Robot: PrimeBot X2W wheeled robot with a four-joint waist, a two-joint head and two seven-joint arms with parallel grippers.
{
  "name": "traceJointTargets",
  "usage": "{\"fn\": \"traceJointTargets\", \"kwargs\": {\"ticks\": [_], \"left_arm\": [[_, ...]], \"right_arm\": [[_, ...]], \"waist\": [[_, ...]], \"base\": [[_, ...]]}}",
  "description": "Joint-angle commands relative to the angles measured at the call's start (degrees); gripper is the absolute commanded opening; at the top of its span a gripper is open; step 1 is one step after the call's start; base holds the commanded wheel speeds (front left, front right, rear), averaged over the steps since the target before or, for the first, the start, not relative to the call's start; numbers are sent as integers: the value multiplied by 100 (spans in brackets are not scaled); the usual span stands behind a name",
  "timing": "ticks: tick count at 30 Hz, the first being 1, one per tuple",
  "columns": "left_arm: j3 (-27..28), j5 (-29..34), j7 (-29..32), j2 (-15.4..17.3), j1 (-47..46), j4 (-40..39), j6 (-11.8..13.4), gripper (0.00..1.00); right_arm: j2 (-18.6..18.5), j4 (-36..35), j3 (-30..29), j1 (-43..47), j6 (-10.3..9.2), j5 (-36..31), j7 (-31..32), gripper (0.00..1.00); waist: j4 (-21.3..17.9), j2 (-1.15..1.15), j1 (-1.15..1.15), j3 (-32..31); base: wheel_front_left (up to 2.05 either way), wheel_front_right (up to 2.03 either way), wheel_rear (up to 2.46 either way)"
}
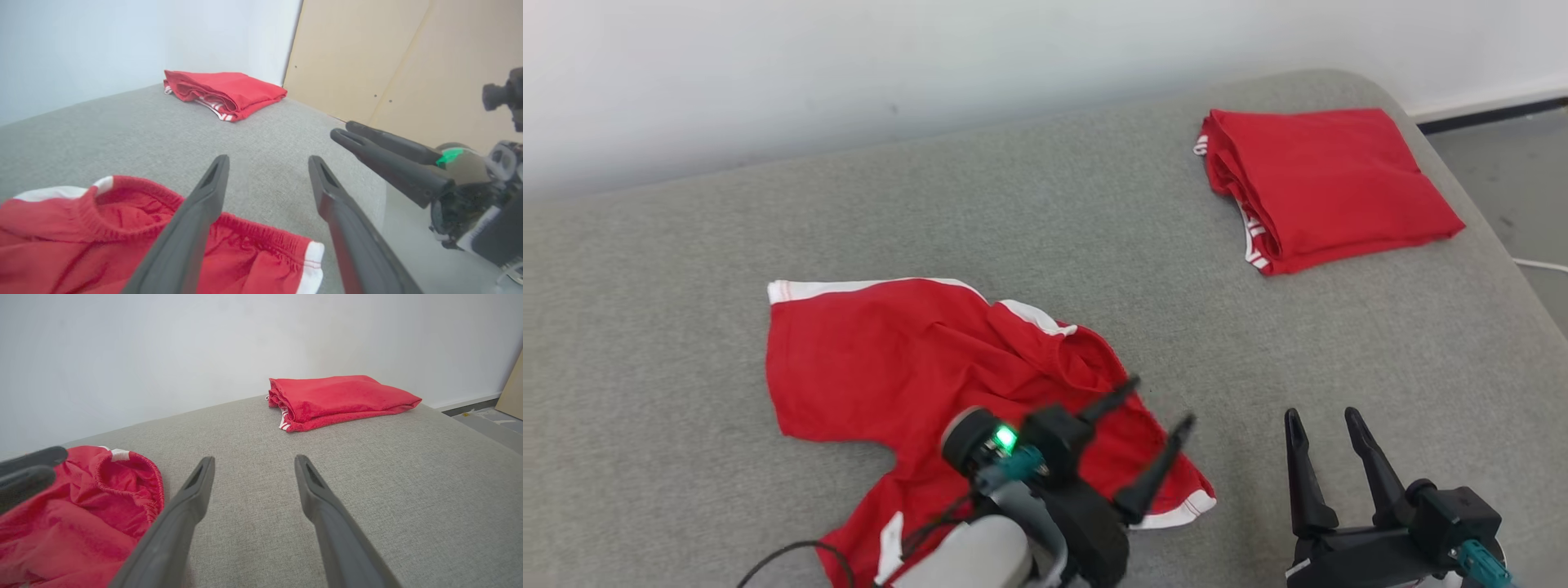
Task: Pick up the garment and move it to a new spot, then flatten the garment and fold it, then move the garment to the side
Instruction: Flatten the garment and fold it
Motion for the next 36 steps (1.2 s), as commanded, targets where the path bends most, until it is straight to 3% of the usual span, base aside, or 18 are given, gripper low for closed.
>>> {"fn": "traceJointTargets", "kwargs": {"ticks": [1, 10, 21, 28, 36], "left_arm": [[310, 91, -11, 12, 106, -83, 93, 100], [2048, 623, -11, 437, 784, -880, 440, 100], [3965, 1162, -11, 964, 2096, -1734, 652, 100], [4920, 1472, -12, 822, 3099, -2184, 665, 100], [5393, 1874, -12, 526, 3624, -2376, 444, 100]], "right_arm": [[-12, 1, -15, 107, -18, -40, -25, 100], [-36, -56, -73, 245, -18, -36, -24, 100], [-43, -108, -85, 393, -18, -63, -25, 100], [-75, -199, -71, 476, -18, -87, -25, 100], [-74, -236, -46, 511, -18, -68, -25, 100]], "waist": [[202, 0, 1, -196], [530, 0, 1, -402], [731, 0, 1, -560], [840, 0, 1, -650], [952, 0, 1, -692]], "base": [[0, 0, 0], [0, 0, 0], [0, 0, 0], [0, 0, 0], [0, 0, 0]]}}
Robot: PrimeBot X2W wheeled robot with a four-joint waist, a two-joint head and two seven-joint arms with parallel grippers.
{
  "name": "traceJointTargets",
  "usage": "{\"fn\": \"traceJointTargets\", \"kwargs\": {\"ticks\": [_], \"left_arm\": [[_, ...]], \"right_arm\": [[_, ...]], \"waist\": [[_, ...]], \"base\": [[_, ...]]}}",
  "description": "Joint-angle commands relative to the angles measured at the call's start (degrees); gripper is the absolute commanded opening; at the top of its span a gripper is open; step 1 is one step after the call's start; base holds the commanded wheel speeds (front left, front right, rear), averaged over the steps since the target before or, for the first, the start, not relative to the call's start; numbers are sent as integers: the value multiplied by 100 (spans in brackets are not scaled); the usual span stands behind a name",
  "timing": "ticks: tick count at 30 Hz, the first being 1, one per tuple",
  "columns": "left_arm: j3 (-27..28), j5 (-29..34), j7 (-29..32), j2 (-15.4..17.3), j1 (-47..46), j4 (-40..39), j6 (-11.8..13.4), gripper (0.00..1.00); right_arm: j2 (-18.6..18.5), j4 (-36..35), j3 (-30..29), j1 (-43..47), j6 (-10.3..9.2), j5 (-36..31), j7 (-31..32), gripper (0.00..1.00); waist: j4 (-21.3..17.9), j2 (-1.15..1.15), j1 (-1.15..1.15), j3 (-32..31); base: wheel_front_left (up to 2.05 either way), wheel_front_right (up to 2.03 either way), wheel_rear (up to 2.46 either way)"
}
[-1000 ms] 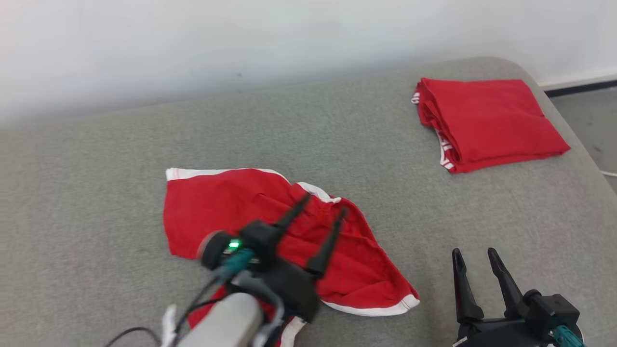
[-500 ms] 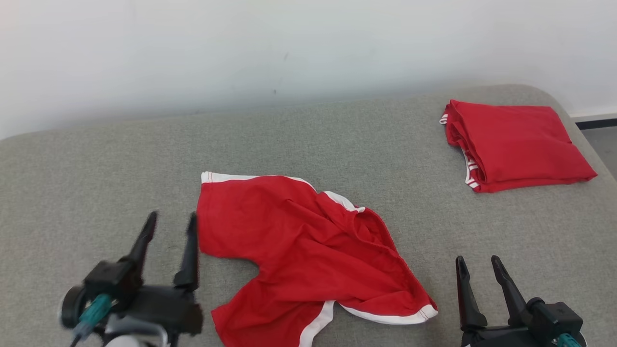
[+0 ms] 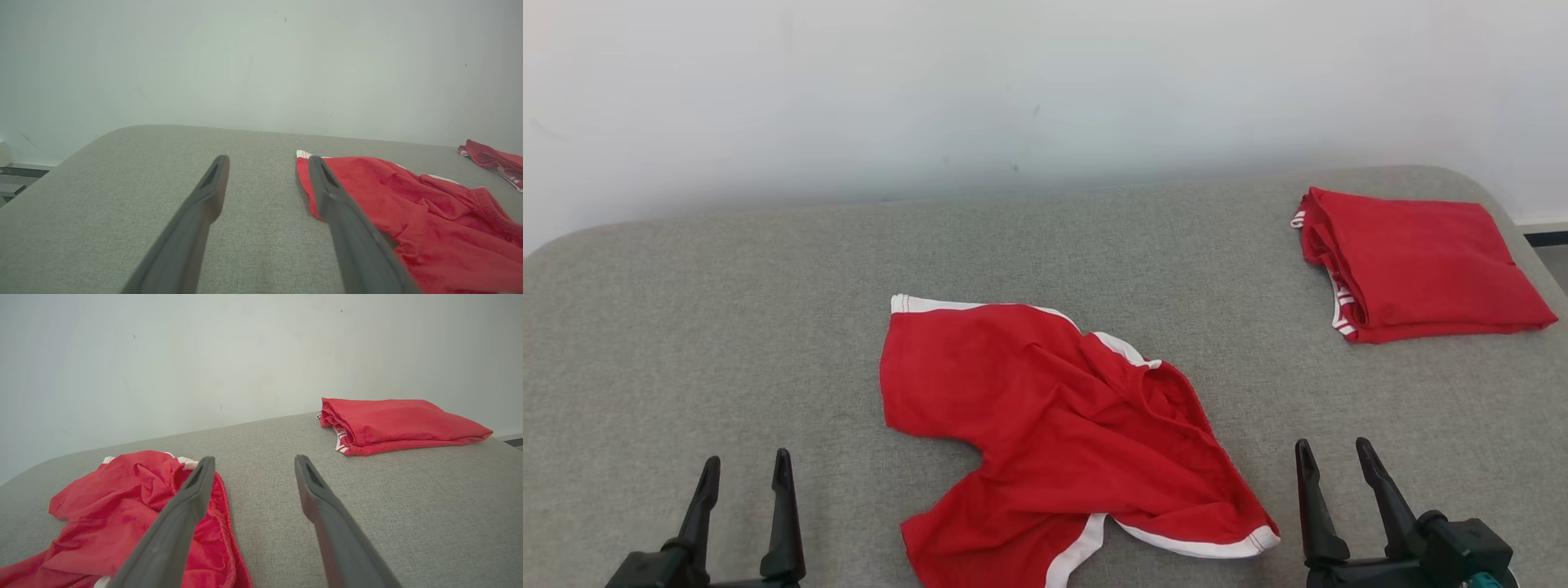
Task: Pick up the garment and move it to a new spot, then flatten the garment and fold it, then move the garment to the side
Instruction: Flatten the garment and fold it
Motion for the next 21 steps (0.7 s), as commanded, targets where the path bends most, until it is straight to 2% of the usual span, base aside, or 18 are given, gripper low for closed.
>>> {"fn": "traceJointTargets", "kwargs": {"ticks": [1, 6, 11, 12, 21], "left_arm": [[66, 63, -12, -24, 110, -19, -40, 100], [266, 196, -12, -127, 99, 23, -222, 100], [103, 158, -12, -276, 92, 272, -541, 100], [103, 158, -12, -276, 92, 272, -541, 100], [-755, 122, -12, -416, -57, 1203, -835, 100]], "right_arm": [[-24, -17, 9, 70, -18, -18, -25, 100], [-34, -7, 42, 71, -18, -17, -25, 100], [-54, -10, 77, 50, -18, 16, -25, 100], [-54, -10, 77, 50, -18, 16, -25, 100], [-64, -18, 97, -56, -19, 48, -25, 100]], "waist": [[20, 0, 0, -17], [25, 0, 0, -41], [-11, 0, 0, -10], [-11, 0, 0, -10], [-190, 0, 0, 187]], "base": [[0, 0, 0], [0, 0, 0], [0, 0, 0], [0, 0, 0], [0, 0, 0]]}}
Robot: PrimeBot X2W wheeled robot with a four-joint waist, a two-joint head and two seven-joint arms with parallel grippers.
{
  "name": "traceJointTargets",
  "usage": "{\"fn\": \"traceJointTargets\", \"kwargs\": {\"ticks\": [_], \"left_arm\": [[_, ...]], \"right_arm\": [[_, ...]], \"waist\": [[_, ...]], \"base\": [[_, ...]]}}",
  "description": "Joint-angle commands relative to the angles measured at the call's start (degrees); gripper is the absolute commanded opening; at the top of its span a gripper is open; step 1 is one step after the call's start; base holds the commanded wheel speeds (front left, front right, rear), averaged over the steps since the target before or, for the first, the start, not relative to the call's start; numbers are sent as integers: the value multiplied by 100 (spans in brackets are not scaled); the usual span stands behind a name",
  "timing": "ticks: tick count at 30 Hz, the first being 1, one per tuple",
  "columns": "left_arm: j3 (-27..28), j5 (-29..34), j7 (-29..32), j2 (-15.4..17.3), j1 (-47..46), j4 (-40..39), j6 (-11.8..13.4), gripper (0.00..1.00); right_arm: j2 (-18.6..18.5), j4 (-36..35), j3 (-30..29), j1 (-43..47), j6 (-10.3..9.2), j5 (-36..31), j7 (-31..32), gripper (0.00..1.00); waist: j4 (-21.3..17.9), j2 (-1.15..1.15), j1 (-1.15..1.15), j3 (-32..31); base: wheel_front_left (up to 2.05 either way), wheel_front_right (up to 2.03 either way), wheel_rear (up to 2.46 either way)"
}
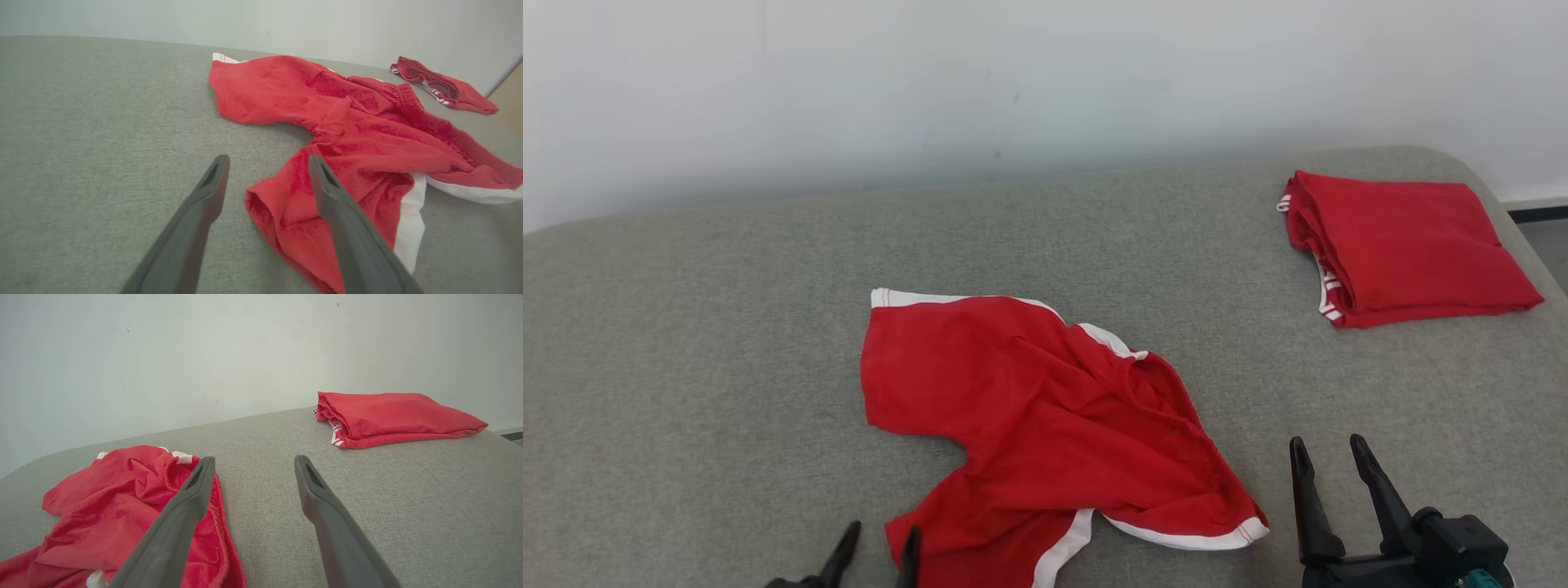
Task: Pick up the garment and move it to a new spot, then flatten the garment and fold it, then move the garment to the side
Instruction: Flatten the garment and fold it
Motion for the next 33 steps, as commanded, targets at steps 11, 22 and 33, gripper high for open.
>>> {"fn": "traceJointTargets", "kwargs": {"ticks": [11, 22, 33], "left_arm": [[-288, -255, -12, -22, -402, 1075, -72, 39], [61, -306, -12, 496, -1214, 882, -74, 0], [315, -335, -12, 979, -1717, 1301, -72, 61]], "right_arm": [[-4, -14, -3, -116, -19, 13, -25, 100], [-22, 8, -25, -152, -19, -10, -25, 100], [7, 69, -1, -123, -19, 27, -25, 100]], "waist": [[-292, 0, 0, 243], [-317, 0, 0, 252], [-487, 0, 0, 188]], "base": [[0, 0, 0], [0, 0, 0], [0, 0, 0]]}}
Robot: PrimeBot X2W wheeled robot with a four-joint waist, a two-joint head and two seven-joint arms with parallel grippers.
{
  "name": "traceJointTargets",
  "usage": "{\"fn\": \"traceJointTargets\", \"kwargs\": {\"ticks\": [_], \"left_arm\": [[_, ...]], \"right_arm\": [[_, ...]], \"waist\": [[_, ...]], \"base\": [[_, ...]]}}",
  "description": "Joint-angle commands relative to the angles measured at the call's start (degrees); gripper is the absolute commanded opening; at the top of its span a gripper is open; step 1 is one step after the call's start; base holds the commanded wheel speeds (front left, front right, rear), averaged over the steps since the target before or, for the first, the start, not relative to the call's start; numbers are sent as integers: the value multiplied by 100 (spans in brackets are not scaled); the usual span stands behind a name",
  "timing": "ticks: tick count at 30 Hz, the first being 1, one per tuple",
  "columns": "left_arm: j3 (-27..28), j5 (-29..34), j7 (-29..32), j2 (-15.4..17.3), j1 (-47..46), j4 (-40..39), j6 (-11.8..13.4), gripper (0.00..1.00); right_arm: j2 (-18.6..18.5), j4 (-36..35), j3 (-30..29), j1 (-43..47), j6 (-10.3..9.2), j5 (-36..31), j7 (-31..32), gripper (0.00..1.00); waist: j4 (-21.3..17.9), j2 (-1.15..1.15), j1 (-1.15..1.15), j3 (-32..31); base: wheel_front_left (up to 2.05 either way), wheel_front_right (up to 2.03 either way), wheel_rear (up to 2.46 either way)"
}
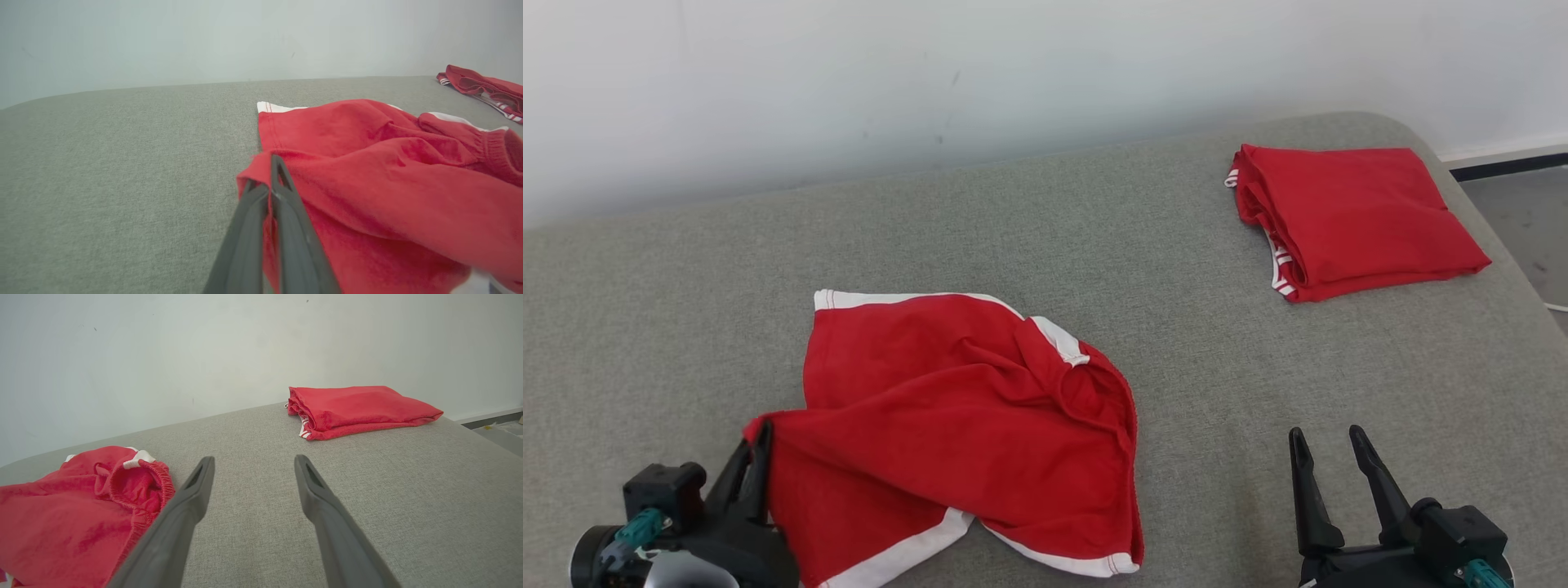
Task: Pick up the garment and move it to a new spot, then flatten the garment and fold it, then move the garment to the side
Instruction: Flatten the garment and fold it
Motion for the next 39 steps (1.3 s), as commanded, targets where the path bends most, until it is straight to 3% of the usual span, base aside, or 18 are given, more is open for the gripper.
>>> {"fn": "traceJointTargets", "kwargs": {"ticks": [1, 2, 8, 22, 39], "left_arm": [[42, 36, -12, 30, -94, 3, 15, 61], [83, 37, -12, 22, -100, -3, 15, 100], [377, 85, -12, -167, 196, -505, 68, 100], [1296, 575, -12, -749, 1487, -2480, 206, 100], [1197, 890, -12, -935, 1806, -2499, 77, 100]], "right_arm": [[1, 3, 4, 8, -19, 12, -25, 100], [2, 4, -8, 16, -19, 16, -25, 100], [2, -15, 11, 57, -19, -12, -25, 100], [-234, -39, 286, 104, -19, -23, -25, 100], [-293, -86, 358, 264, -19, -9, -25, 100]], "waist": [[-12, 0, -1, -7], [-9, 0, -1, -14], [135, 0, -1, -121], [494, 0, -1, -416], [723, 0, -1, -520]], "base": [[0, 0, 0], [0, 0, 0], [0, 0, 0], [0, 0, 0], [0, 0, 0]]}}
